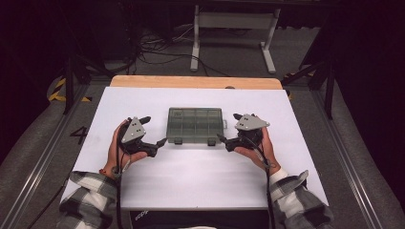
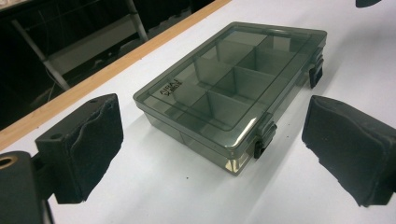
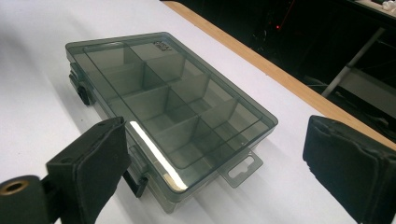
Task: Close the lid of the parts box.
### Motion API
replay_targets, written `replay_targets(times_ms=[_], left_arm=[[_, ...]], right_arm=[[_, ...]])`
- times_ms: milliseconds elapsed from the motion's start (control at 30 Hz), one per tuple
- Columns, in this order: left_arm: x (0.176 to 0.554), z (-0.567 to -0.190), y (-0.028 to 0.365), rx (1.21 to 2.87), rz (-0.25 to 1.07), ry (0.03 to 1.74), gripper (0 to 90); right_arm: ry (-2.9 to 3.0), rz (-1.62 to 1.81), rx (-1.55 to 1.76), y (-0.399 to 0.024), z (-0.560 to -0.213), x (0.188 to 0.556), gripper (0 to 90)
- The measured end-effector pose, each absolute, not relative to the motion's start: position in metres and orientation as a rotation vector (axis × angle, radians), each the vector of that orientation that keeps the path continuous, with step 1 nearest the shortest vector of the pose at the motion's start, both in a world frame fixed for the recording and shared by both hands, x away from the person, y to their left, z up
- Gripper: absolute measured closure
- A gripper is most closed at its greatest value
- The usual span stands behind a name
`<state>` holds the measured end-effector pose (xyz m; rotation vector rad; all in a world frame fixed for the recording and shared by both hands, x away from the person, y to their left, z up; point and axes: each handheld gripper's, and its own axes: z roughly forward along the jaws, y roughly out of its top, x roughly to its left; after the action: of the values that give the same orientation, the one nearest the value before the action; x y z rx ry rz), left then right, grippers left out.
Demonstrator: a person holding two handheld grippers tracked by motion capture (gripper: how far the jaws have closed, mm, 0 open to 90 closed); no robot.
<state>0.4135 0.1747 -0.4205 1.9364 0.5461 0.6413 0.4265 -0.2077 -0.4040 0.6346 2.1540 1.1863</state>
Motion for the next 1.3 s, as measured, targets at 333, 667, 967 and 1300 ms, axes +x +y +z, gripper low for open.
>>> replay_targets(times_ms=[333,667,967,1300], left_arm=[[0.401,-0.417,0.185,1.91,0.651,0.519,5.6],[0.393,-0.421,0.19,1.92,0.693,0.506,6.6],[0.388,-0.425,0.194,1.929,0.669,0.505,5.2],[0.382,-0.427,0.2,1.931,0.674,0.501,5.2]], right_arm=[[2.126,1.182,0.617,-0.211,-0.402,0.418,8.0],[2.101,1.192,0.618,-0.217,-0.404,0.41,7.5],[2.093,1.177,0.611,-0.225,-0.407,0.401,7.7],[2.07,1.146,0.606,-0.234,-0.41,0.392,8.1]])
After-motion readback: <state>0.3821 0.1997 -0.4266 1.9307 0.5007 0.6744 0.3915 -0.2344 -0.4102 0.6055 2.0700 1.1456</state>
